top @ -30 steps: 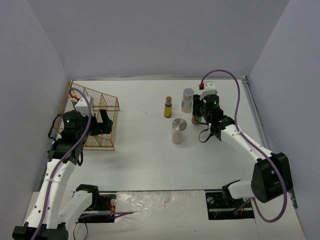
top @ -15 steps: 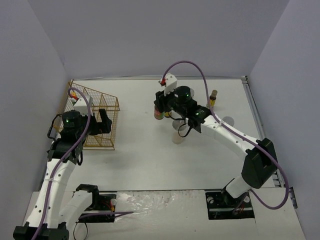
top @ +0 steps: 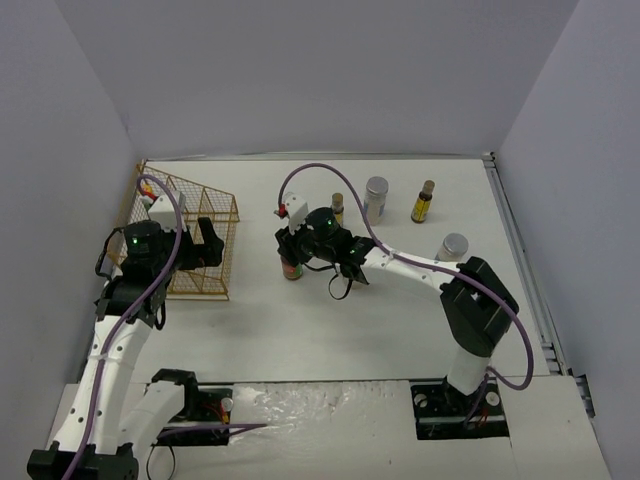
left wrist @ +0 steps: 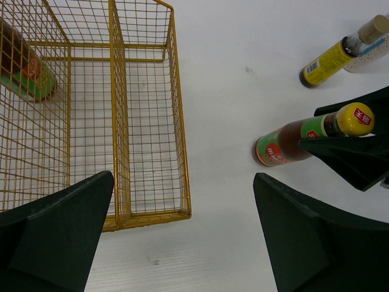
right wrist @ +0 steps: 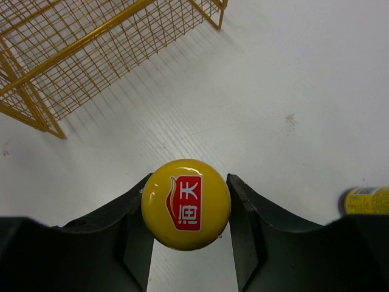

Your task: Organize the condiment bottles

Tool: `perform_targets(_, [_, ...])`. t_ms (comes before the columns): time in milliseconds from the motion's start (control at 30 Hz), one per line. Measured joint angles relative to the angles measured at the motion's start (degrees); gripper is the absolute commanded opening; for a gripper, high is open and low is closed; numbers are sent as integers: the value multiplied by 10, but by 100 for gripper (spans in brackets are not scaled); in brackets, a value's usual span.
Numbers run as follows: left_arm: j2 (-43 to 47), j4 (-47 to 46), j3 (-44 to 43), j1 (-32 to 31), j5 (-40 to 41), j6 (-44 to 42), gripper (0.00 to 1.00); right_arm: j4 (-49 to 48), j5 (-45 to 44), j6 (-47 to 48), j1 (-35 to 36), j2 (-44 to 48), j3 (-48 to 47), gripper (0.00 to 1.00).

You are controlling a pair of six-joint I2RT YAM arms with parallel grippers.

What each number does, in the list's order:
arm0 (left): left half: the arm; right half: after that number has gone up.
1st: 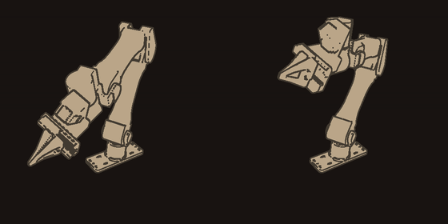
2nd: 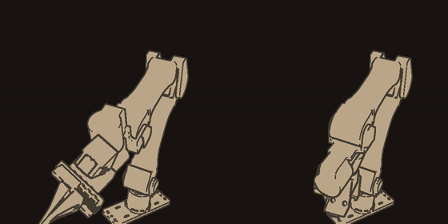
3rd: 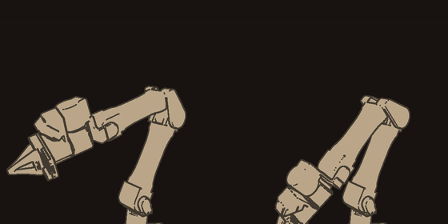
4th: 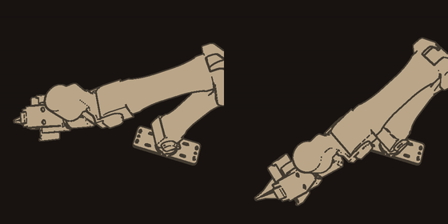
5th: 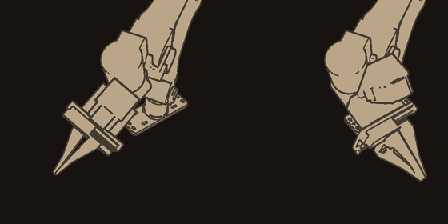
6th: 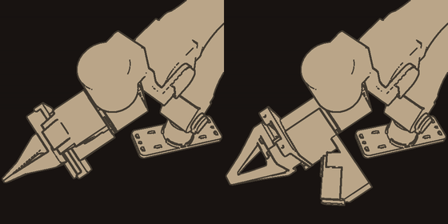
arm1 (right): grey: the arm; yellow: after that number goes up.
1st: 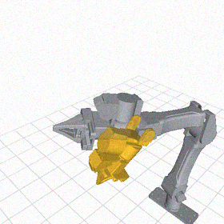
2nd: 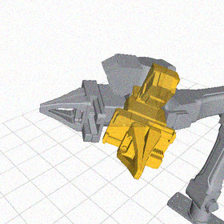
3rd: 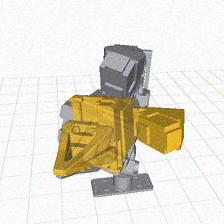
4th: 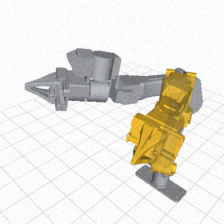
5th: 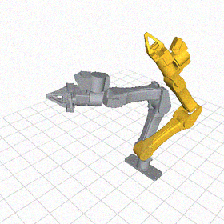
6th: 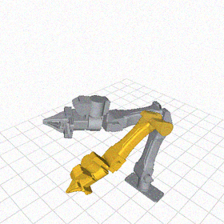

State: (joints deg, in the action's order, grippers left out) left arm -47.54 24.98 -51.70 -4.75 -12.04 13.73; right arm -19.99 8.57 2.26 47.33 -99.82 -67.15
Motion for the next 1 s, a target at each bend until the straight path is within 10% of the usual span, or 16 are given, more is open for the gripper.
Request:
perform_targets(533, [-40, -25, 9, -8, -49, 25, 97, -73, 2, -2, 0, 45, 65, 92])
perform_targets(1000, [-112, -104, -1, -253, 75, 109, 97, 86, -171, 5, 0, 425, 134, 100])
